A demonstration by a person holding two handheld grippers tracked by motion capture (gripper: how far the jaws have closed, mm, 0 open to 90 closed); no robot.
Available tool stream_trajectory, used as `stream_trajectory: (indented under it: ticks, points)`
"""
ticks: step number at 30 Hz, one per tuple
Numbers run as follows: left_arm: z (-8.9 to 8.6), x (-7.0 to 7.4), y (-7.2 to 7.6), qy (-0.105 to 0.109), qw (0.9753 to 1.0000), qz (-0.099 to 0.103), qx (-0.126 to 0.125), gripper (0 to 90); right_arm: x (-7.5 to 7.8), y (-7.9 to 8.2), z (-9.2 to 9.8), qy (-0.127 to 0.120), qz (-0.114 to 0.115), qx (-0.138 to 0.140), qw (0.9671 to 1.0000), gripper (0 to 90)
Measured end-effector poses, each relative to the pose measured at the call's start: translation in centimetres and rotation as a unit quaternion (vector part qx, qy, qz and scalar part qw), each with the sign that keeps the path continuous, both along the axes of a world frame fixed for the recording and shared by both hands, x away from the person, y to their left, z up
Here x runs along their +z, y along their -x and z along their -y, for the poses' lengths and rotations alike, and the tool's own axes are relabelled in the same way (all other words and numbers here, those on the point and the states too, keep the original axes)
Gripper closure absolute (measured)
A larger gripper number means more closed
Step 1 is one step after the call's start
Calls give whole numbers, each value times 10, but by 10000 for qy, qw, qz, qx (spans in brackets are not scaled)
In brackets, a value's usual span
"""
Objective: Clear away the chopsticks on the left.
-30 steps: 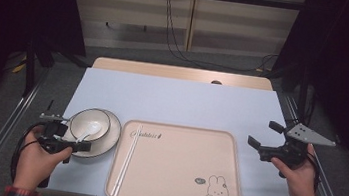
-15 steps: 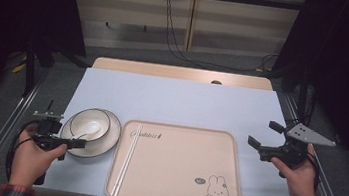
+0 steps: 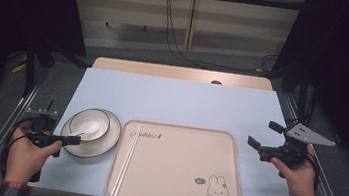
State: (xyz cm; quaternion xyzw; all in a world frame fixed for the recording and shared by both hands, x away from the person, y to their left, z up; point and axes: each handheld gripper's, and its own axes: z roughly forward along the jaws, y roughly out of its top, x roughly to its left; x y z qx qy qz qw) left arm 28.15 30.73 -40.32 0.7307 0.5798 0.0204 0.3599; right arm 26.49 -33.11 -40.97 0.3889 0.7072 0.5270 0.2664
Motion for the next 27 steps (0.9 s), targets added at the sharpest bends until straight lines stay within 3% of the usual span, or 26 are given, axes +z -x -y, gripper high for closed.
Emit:
stream_trajectory:
  ticks: [2,7,11,14,18,23,27]
  points:
    - [-4,0,1,-82,9999,-60,-99,900,-1,-1,0,17,11,12,10000,18]
    - [-8,-3,3,-50,10000,-72,28,900,0,0,0,17,5,-8,10000,18]
    - [-13,-2,4,-180,9997,-131,-32,900,0,0,0,27,4,-1,10000,18]
    - [-15,-2,3,-162,9998,-84,64,900,0,0,1,21,5,-18,10000,18]
    - [-17,-1,-1,-303,9995,-102,56,900,-1,-1,1,34,8,-30,10000,18]
    - [-18,-1,-8,-404,9989,-105,225,900,0,0,-1,43,19,2,10000,19]
    - [-22,-2,-10,-367,9989,-92,294,900,0,0,-1,59,5,11,10000,18]
